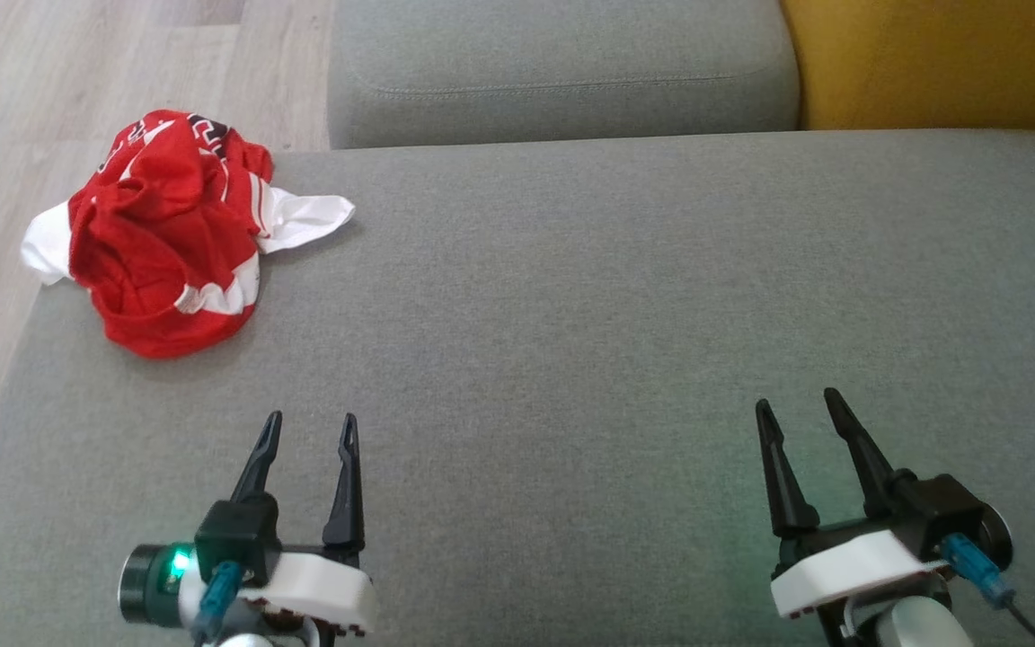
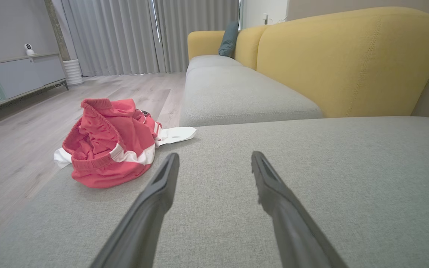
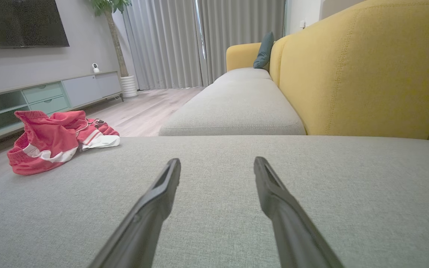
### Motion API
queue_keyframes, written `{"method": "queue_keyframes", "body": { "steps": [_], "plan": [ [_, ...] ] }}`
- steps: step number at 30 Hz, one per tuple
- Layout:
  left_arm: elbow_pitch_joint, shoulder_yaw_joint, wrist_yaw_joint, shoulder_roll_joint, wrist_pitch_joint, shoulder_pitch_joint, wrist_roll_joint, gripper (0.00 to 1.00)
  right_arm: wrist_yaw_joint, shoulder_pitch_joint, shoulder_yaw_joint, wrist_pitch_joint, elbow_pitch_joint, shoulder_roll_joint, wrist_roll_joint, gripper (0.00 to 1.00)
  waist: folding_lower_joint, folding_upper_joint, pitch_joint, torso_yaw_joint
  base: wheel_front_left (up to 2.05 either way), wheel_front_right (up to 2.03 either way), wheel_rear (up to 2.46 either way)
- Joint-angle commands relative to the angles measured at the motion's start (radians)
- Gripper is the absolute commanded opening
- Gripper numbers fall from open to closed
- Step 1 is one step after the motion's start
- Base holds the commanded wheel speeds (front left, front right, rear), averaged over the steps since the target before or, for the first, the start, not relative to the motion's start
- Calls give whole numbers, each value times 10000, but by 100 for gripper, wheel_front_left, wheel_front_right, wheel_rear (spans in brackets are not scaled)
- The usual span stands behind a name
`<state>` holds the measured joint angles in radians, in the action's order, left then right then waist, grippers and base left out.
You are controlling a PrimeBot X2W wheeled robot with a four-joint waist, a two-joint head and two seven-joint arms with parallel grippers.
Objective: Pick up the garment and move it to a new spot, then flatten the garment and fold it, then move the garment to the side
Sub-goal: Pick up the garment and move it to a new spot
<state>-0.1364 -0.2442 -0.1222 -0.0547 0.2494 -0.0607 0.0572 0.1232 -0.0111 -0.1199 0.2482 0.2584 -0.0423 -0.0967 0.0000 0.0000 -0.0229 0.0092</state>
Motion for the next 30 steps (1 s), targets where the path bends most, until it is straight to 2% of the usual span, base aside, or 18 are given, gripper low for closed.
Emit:
{"method": "queue_keyframes", "body": {
  "steps": [1,6,22,30],
  "plan": [
    [286,364,14,39,124,263,67,100,75,515,-282,136,-346,-79,44,100,0,0,28,95,0,0,0],
    [301,355,6,41,124,302,53,100,75,506,-385,136,-438,-79,55,100,0,0,71,447,0,0,0],
    [398,535,83,40,124,331,-89,100,75,456,-236,136,-602,-79,18,100,0,0,188,3754,0,0,0],
    [462,712,118,40,124,233,-125,100,75,581,-330,136,-582,-79,28,100,0,0,219,4459,0,0,0]
  ]
}}
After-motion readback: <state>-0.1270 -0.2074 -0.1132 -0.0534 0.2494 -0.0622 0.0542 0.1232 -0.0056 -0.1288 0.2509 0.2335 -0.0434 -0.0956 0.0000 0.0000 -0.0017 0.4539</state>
